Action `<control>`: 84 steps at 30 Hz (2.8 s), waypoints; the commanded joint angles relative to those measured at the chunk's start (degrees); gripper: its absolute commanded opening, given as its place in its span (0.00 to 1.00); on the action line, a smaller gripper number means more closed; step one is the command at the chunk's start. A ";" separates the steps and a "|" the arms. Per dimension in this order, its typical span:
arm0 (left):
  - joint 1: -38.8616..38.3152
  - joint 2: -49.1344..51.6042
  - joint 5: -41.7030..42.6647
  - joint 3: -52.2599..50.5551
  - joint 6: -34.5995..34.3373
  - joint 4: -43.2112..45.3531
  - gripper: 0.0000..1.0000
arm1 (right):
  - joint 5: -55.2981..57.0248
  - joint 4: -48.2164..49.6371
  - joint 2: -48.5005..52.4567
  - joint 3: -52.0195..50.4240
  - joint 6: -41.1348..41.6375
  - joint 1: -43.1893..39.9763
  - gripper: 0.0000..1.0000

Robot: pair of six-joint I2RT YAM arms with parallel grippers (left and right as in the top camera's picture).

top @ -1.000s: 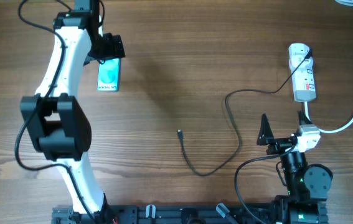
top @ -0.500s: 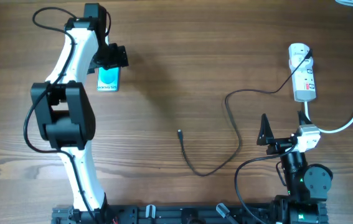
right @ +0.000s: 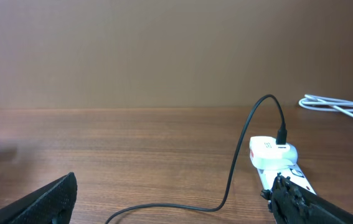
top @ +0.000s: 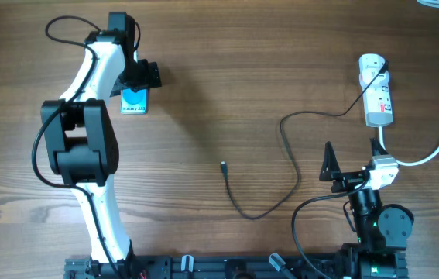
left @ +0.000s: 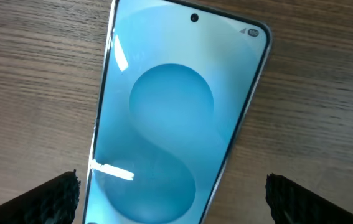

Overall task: Plug charger to phone and switch on socket
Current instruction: 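Lower the left gripper and close it on the phone's bottom edge, then lift the phone with the left gripper and pull it toward center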

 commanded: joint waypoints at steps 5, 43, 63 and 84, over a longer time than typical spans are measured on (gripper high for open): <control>0.31 0.85 -2.45 -5.18 1.88 5.18 1.00 | 0.31 0.33 -0.46 -0.07 0.39 0.24 1.00; 0.55 0.85 10.86 -17.68 -0.04 6.45 1.00 | 0.31 0.33 -0.46 -0.07 0.42 0.24 1.00; -0.76 0.85 10.64 -18.05 -3.15 6.97 0.76 | 0.31 0.33 -0.46 -0.07 0.39 0.24 1.00; -8.90 0.85 3.54 -18.05 -7.89 -3.74 0.73 | 0.31 0.33 -0.46 -0.07 0.39 0.24 1.00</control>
